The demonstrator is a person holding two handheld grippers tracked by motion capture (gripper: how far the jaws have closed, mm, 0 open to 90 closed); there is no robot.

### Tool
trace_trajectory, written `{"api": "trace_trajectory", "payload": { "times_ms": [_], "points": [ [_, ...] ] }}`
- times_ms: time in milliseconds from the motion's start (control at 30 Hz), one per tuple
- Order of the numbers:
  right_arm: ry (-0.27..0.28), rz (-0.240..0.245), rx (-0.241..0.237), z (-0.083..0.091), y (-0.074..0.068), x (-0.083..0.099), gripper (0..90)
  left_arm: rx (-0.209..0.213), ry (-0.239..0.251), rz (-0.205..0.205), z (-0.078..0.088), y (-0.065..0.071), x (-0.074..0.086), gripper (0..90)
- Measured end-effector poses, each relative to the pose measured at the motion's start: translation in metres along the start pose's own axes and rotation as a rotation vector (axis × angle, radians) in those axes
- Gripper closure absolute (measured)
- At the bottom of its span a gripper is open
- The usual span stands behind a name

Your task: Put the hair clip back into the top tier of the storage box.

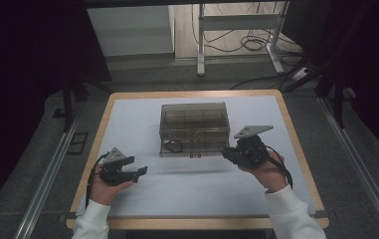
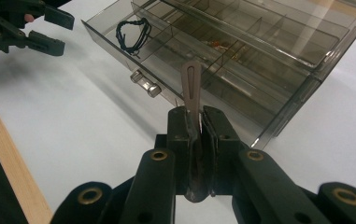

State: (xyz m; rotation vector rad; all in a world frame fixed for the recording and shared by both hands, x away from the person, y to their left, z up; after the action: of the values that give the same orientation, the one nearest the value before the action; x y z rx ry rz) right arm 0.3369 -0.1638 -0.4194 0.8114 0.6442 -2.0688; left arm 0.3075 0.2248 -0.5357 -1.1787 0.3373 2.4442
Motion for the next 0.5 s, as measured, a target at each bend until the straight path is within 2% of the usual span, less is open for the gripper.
{"api": "trace_trajectory", "payload": {
  "times_ms": [500],
  "points": [
    [0.005,0.006,-0.008,-0.005,0.0,-0.011,81.9,0.0,0.0,-0.002,0.0,0.0,0.0,29.0]
  ]
}}
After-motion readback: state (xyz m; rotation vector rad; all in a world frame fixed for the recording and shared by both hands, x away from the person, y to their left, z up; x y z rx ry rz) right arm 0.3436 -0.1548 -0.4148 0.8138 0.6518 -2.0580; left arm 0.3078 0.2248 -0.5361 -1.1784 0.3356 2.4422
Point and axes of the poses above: each handheld gripper's, and its own axes: z roughly backward along the jaws, x roughly out of its underside, y roughly to its right, the point moved 2 cm from there along -z, roughly forward along the jaws, and after that the axes turned 10 degrees about -x, right-handed, at the moved point
